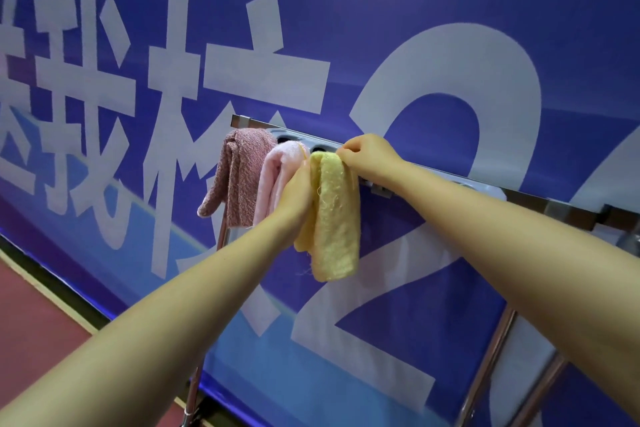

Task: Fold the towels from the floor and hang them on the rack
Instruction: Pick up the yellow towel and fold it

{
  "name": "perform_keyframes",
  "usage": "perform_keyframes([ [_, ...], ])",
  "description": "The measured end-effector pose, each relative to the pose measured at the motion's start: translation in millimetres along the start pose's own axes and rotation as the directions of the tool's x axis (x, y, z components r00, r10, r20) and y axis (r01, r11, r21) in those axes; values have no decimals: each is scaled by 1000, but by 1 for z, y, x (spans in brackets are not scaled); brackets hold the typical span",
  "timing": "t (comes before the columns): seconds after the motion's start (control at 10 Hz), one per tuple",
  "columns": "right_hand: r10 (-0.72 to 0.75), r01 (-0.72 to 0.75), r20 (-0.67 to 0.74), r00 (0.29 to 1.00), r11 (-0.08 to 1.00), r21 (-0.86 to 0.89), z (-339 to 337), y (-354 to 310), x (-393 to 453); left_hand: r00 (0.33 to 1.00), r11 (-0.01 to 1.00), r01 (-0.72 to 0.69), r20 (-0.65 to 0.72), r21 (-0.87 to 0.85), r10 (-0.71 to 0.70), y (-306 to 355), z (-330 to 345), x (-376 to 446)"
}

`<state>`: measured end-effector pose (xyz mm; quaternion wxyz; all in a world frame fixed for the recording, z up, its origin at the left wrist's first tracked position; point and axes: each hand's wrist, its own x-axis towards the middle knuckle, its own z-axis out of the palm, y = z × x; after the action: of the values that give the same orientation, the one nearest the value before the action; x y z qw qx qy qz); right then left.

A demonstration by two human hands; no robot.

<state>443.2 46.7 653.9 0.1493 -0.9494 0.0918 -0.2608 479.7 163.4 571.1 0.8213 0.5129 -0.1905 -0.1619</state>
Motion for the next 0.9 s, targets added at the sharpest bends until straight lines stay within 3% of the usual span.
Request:
perform_keyframes([
  [0.2,-145,153,52,988,963,-222,6,-1,-10,997,996,-74,27,49,73,-11,-5,2],
  [0.4,-106,121,64,992,942,-314,3,-6,-15,990,991,-133,-34,6,133,-1,-4,-14],
  [0.6,-72,65,-138,988,996,-55,-6,7,-54,971,936,-221,-28,275,238,10,-11,-35],
  [0.8,-2,29,-217,976,992,120,-26,23,-125,969,938,-196,-91,288,230,22,8,-76],
  [0.9,154,-57,-241,958,927,370,-41,21,-169,980,948,-150,-88,279,181,27,36,-118],
])
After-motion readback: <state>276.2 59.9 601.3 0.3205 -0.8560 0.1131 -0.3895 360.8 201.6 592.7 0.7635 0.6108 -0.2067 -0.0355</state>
